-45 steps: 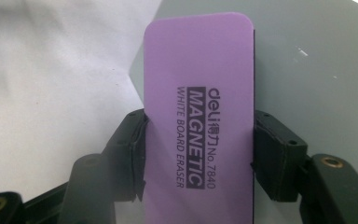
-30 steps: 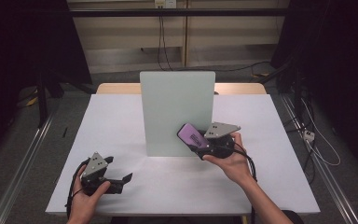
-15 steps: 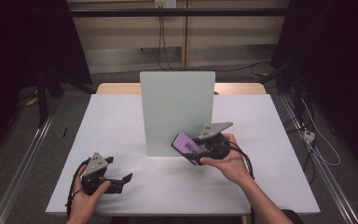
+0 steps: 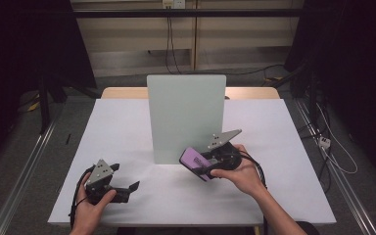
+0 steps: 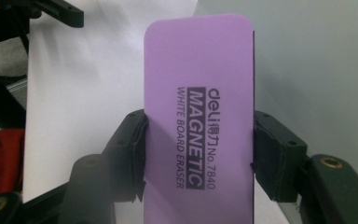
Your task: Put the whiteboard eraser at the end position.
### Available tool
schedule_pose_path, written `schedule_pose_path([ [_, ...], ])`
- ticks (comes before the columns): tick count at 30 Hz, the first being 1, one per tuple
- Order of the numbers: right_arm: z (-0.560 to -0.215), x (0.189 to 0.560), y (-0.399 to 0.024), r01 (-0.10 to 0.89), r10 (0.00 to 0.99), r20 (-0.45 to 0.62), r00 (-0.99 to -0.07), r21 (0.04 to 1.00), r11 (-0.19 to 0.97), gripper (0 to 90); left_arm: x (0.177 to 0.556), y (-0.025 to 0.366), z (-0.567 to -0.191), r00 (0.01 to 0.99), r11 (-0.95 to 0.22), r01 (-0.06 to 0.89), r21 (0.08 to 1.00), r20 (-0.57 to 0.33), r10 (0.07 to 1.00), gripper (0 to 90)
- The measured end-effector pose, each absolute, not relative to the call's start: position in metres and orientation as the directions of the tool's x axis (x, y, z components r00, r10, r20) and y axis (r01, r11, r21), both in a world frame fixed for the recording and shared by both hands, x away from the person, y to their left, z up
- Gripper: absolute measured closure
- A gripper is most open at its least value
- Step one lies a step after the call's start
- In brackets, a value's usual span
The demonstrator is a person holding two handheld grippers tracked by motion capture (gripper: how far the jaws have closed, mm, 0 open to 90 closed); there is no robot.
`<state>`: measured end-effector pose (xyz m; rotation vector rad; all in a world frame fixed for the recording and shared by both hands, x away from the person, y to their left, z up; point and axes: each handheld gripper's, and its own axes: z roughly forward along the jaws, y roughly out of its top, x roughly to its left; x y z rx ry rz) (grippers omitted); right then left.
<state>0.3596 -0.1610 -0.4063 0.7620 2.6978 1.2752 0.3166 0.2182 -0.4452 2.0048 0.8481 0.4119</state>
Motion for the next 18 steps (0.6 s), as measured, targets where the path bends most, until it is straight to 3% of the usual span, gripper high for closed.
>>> schedule_pose_path([
  [18, -0.4064, 0.3578, -0.1605, 0.423, 0.398, 0.202, -0.895, 0.670, 0.610, 41.4, 0.3174, 0.2192, -0.4460, 0.695, -0.356, 0.424, 0.833, -0.046, 0.718, 4.9],
])
